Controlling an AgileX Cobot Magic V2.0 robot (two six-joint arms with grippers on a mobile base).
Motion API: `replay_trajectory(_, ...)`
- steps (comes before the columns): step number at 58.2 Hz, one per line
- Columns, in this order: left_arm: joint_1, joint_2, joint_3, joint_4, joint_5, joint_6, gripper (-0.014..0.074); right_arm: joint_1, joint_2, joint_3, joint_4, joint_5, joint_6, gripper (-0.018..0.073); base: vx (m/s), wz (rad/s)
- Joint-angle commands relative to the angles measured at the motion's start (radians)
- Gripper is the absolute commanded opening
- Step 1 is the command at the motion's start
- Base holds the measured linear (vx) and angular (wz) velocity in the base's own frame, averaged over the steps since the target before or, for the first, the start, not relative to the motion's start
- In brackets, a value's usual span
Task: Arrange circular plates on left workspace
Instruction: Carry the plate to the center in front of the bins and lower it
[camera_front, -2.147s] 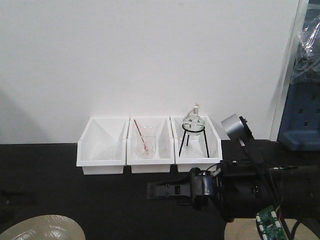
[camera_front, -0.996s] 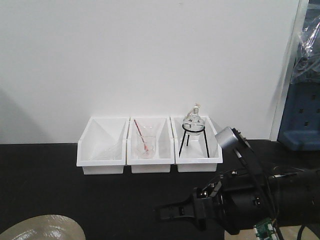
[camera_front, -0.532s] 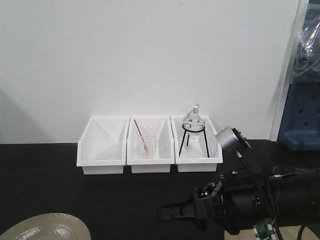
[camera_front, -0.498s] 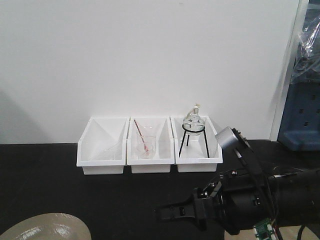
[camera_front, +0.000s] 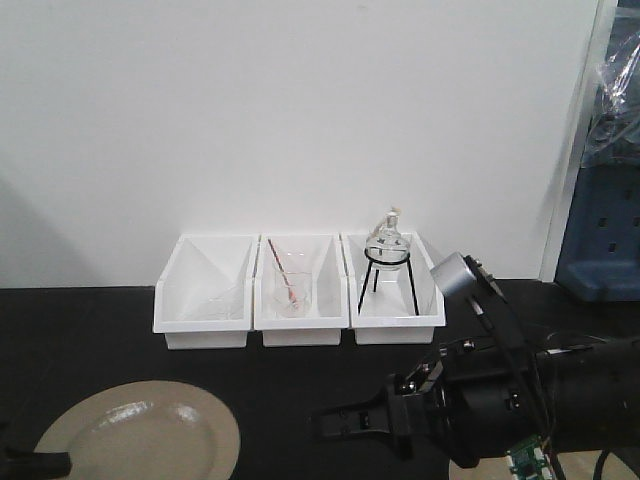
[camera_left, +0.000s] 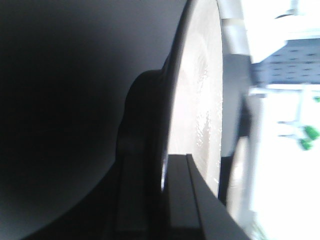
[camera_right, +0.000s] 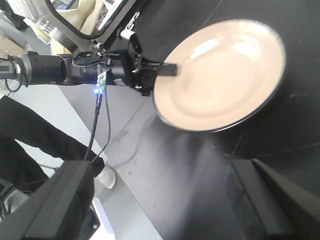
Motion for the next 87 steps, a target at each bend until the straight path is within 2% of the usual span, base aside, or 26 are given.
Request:
replay_trajectory(1,-0.068,-0.044,-0.025,-0.193,0.11,0.013,-0.0001,-0.003,-0.028,-0.035,0.059,-0.003,-0.005,0.0585,0.0,0.0)
replay_trajectory(8,-0.175,-0.044,-0.026,-0.297,0.01,0.014,-0.0001,-0.003,-0.028,-0.035,0.059,-0.003,-0.005,0.0585,0.0,0.0)
replay_trajectory(14,-0.26,-0.039,-0.059,-0.299,-0.087,0.009,-0.0001,-0.003,-0.028,-0.035,0.059,-0.004,-0.006,0.0585,0.0,0.0)
replay_trajectory(23,-0.376,0.001,-0.17,-0.299,-0.168,-0.022,-0.0001,-0.003,-0.028,-0.035,0.059,-0.008,-0.006,0.0585,0.0,0.0)
replay_trajectory(38,-0.498,0.135,-0.373,-0.299,-0.214,-0.112,-0.0001,-0.003,-0.028,-0.035,0.059,-0.008,-0.005,0.0585,0.0,0.0)
replay_trajectory(51,-0.544,0.219,-0.482,-0.297,-0.221,-0.12,-0.0001,-0.003,-0.028,-0.035,0.059,-0.008,-0.005,0.0585,0.0,0.0)
replay_trajectory(62,-0.556,0.227,-0.488,-0.282,-0.283,-0.11,0.0018,-0.003,-0.028,-0.035,0.061,-0.005,-0.001,0.0585,0.0,0.0)
replay_trajectory(68,-0.557,0.227,-0.488,-0.268,-0.286,-0.045,0.0084,-0.003,-0.028,-0.035,0.065,-0.002,-0.001,0.0585,0.0,0.0)
replay_trajectory(74,-0.56,0.227,-0.488,-0.258,-0.28,0.009,0.019,-0.003,-0.028,-0.035,0.065,-0.003,-0.001,0.0585,0.0,0.0)
replay_trajectory(82,-0.56,0.227,-0.488,-0.238,-0.272,0.014,0.0374,-0.003,-0.028,-0.035,0.065,-0.006,-0.001,0.0585,0.0,0.0)
replay_trajectory(87,-0.559,0.227,-0.488,-0.235,-0.274,0.014,0.0455,-0.003,-0.028,-0.035,0.065,-0.012,-0.001,0.0585,0.0,0.0)
